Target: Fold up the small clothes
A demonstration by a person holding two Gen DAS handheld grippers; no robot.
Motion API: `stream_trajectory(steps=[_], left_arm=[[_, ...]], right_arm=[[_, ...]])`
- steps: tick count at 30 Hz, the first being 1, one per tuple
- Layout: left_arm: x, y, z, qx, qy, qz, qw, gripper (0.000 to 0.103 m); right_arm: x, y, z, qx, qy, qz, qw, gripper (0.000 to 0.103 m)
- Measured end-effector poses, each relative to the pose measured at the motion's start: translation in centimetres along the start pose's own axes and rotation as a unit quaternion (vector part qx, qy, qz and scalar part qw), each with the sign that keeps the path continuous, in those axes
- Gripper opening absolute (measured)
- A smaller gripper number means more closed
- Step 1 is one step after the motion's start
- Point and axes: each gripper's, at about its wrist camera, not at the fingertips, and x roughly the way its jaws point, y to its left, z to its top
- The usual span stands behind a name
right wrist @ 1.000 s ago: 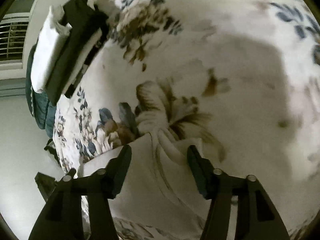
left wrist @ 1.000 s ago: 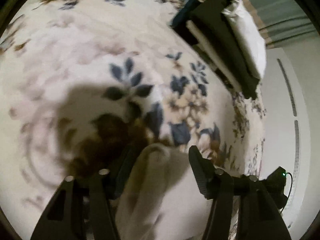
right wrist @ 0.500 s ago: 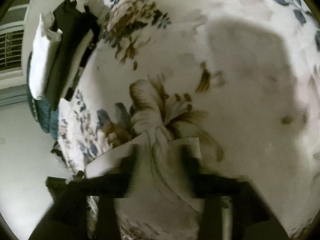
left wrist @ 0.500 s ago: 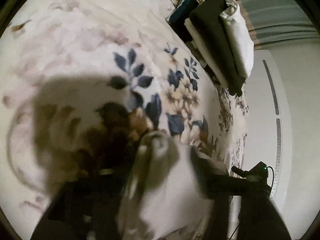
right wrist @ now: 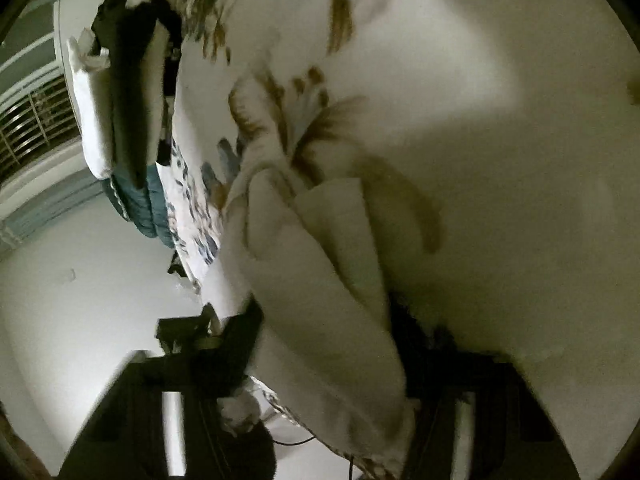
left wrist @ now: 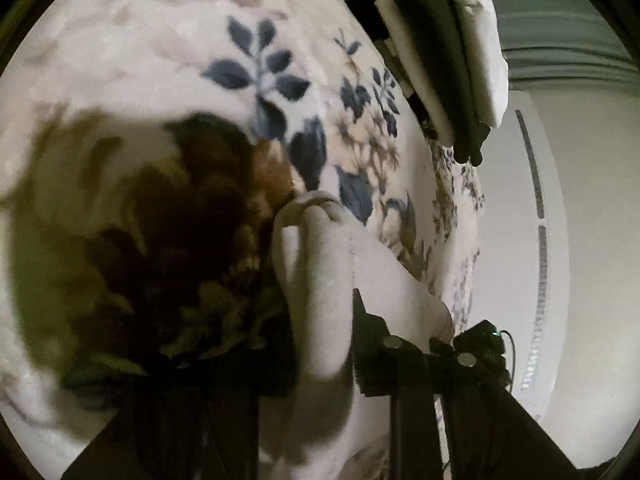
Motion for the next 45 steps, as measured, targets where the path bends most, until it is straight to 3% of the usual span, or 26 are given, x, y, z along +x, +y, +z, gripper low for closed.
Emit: stream_trajectory(steps=[3,10,17,23,28,33,37,39,40,41,42,43,45], left_arm=[[-0.8,-1.0,0.0,0.01,-0.007,0.009,0.9999,0.014],[-3.1,-6.0,1.2,0.054,-0.005,0.024,0.9983,0.014],[-7.5,-14.0,7.7,0.094,-0.048,0.022,0.9941,0.014],[-9.6,-22.2,17.5,0.136,-0.112,0.011,0.9844,0.014],[-9.0,-25.6,26.0,0.158,-0.148,0.026,0.9759,0.014],[-5.5,-26.0,32.4,0.177,-0.149,0.113,0.9663,0.018],[-2.9,-25.3,33.9,0.175,-0.139,0.195,0.9548,0.023],[-2.8,-25.4,33.7,0.179,-0.151,0.212,0.9488,0.03],[-2.9,-25.6,33.7,0.183,-0.158,0.225,0.9439,0.043],[-3.1,-25.9,33.5,0.189,-0.169,0.233,0.9389,0.052],[-3.1,-26.1,33.3,0.191,-0.175,0.243,0.9349,0.076],[-3.2,-26.4,32.9,0.194,-0.182,0.25,0.9308,0.089],[-3.2,-26.9,32.1,0.202,-0.197,0.266,0.9219,0.097]], right_arm=[[-0.4,1.1,-0.6,-0.006,-0.016,-0.006,1.0,0.02],[-3.5,6.2,-2.0,-0.038,-0.038,-0.024,0.998,0.015],[-7.9,16.6,-0.5,-0.088,-0.068,0.004,0.994,0.015],[-10.4,28.3,6.5,-0.145,-0.092,0.032,0.985,0.014],[-10.0,36.8,14.6,-0.182,-0.106,0.032,0.977,0.014],[-7.4,41.3,21.6,-0.202,-0.109,0.0,0.973,0.014],[-4.9,42.5,24.3,-0.217,-0.113,-0.075,0.967,0.016],[-4.1,42.8,24.2,-0.234,-0.125,-0.133,0.955,0.025],[-3.9,42.9,24.0,-0.241,-0.128,-0.153,0.95,0.031],[-3.7,43.2,23.6,-0.249,-0.136,-0.186,0.941,0.054],[-3.6,43.6,23.1,-0.263,-0.153,-0.228,0.925,0.077],[-3.5,44.0,22.3,-0.283,-0.173,-0.269,0.904,0.083],[-3.0,44.4,21.1,-0.3,-0.199,-0.343,0.868,0.1]])
